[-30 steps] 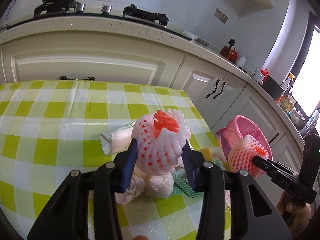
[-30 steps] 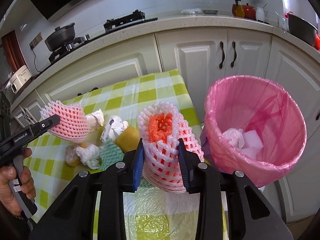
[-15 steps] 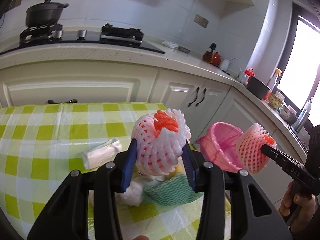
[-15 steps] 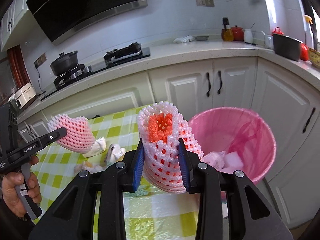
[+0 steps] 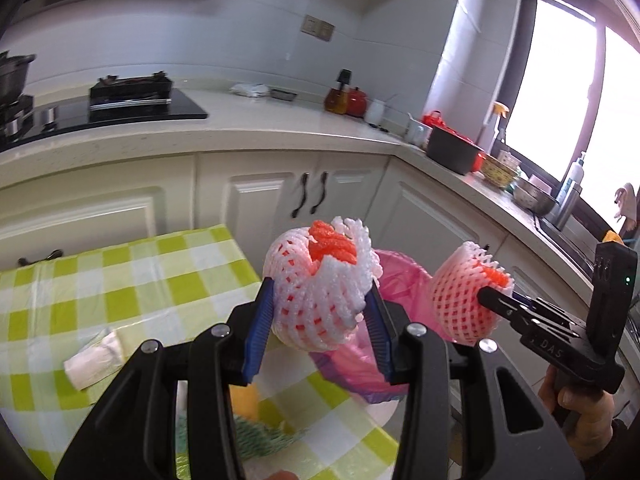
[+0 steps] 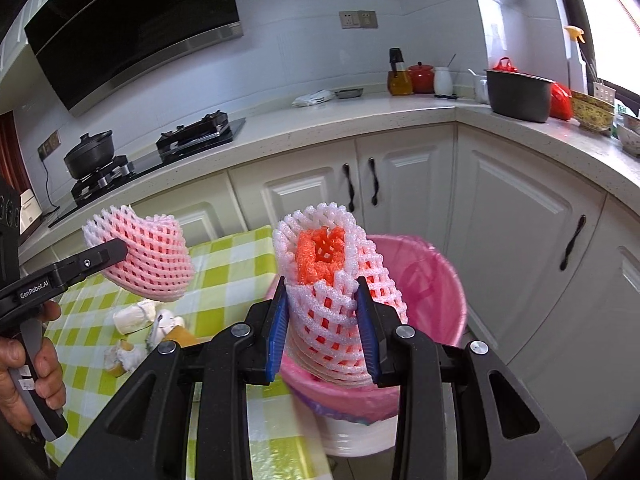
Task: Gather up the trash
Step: 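Drop both foam fruit nets into the pink bin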
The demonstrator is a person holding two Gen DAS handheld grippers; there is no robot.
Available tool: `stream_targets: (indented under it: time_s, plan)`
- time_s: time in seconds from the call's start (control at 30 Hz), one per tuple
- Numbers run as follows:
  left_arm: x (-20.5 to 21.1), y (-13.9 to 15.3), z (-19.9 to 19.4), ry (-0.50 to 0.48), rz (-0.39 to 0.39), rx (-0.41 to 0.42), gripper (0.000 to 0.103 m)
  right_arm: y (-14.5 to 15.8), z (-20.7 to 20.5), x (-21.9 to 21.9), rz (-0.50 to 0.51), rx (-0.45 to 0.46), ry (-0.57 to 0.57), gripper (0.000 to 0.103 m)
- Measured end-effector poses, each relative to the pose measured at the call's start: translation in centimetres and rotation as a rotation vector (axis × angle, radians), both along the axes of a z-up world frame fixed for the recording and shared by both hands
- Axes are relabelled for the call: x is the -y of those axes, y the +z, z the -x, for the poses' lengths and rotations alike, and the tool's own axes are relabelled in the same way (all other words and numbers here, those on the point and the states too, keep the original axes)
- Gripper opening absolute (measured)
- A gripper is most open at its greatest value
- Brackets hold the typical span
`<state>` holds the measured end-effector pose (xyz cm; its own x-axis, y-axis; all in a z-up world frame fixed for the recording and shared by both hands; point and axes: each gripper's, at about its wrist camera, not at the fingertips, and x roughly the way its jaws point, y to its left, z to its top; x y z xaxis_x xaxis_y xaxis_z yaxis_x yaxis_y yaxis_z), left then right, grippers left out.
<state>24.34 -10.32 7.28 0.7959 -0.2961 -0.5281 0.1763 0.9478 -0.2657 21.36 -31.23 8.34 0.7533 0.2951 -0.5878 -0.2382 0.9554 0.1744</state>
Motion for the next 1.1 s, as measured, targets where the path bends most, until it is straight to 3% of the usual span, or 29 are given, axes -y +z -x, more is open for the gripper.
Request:
stream_targets:
  time_s: [0.5,0.63,0.67,0.7,0.73,1.1]
  plan:
    - [7.3,-1.7,-5.1,-0.106,0.008,-0.053,0.045,-1.3,-3.1,4.4,-0.01,-0.013,-0.057,0.037]
    - [7.8,-2.0,-7.1,-0.101,0.009,-0.07,0.048,-1.7,-3.8,4.6,-0.003,-0.02,-0.067,0.041]
    - [7.9,-2.0,-7.5,-0.097,0.006,-0.073,0.052,-1.7,-3.9,4.7,-0.003,-0.022,-0.07,0.041]
    - [7.9,-2.0,-7.8,-0.091,0.003,-0.073,0.064,-1.8,-4.1,4.8,-0.005,-0.024,-0.072,0.043]
    - [7.8,-1.9,-8.2,-0.084,0.007,-0.071,0.068,-1.8,-4.1,4.8,-0.005,-0.022,-0.073,0.051]
    - [5.9,-2.0,-7.2,-0.048,0.023,-0.071,0.069,-2.3,-3.5,4.9,0.009,-0.028,-0.089,0.057]
